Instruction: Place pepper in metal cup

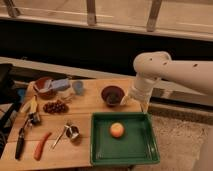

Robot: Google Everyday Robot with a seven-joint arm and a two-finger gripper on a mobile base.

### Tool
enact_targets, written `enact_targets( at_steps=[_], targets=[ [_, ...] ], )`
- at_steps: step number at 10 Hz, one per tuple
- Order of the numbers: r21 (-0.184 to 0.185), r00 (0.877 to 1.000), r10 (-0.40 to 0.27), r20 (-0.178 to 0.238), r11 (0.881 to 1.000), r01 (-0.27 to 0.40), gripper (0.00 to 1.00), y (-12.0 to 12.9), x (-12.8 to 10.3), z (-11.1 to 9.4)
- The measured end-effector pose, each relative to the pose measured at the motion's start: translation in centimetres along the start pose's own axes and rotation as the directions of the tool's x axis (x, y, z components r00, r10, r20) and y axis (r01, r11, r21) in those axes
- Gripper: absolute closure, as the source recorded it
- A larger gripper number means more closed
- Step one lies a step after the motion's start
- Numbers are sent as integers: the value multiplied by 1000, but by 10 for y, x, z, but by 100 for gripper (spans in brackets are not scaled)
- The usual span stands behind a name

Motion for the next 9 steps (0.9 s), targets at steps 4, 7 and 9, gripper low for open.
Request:
enact_targets(
  at_steps=[4,7,9],
  targets=[
    [5,1000,-3,4,1000,3,28,4,1,-1],
    [5,1000,-2,5,1000,2,28,3,1,-1],
    [13,1000,-20,8,1000,20,28,6,2,-1]
  ],
)
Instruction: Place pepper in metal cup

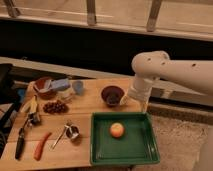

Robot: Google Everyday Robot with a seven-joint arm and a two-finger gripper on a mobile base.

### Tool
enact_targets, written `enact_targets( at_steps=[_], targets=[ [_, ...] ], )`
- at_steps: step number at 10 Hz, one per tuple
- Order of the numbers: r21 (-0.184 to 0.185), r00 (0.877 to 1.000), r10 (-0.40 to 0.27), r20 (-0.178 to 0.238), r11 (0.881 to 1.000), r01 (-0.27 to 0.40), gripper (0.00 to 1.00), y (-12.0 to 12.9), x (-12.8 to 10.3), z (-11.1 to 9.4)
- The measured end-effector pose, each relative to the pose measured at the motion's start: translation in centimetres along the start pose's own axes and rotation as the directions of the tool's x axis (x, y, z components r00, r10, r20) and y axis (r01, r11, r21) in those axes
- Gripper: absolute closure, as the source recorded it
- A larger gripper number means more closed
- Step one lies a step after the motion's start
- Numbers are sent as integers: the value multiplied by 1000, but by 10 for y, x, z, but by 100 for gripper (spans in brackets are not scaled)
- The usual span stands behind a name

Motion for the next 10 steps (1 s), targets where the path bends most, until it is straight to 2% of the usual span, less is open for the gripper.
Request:
enact_targets(
  at_steps=[1,3,5,6,8,9,10],
  targets=[
    [2,1000,-22,-1,1000,22,28,9,2,1],
    [4,995,-100,-14,995,100,28,46,8,7],
    [-4,984,-178,-26,984,178,28,95,20,13],
    [-9,973,-230,-31,973,230,28,126,29,17],
    [-20,952,-304,-37,953,303,28,168,44,21],
    [-31,934,-353,-44,935,352,28,194,58,24],
    [-47,909,-413,-52,911,411,28,221,75,28]
  ],
)
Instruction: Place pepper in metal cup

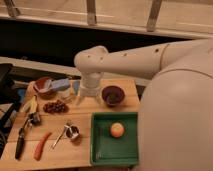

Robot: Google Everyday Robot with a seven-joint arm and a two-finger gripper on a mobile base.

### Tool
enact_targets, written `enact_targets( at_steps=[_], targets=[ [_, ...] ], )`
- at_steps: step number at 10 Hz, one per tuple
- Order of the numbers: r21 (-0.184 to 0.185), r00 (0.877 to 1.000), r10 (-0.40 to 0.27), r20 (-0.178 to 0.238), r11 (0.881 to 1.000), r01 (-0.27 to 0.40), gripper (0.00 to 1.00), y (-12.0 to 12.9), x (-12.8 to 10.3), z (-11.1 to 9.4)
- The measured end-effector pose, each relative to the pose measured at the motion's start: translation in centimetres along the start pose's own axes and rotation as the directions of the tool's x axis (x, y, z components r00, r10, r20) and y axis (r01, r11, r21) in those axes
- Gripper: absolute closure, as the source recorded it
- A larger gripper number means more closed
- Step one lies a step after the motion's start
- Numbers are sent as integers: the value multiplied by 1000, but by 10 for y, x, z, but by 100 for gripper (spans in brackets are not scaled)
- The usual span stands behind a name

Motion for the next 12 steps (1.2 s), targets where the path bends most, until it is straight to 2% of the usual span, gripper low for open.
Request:
enact_targets(
  at_steps=[5,6,8,11,12],
  targets=[
    [6,1000,-2,3,1000,2,28,-4,-1,0],
    [14,1000,-6,10,1000,5,28,-6,0,-2],
    [20,998,-24,51,1000,23,28,1,-3,-12],
    [11,990,-104,92,995,103,28,49,-14,-8],
    [-4,985,-141,101,990,143,28,75,-19,-2]
  ],
)
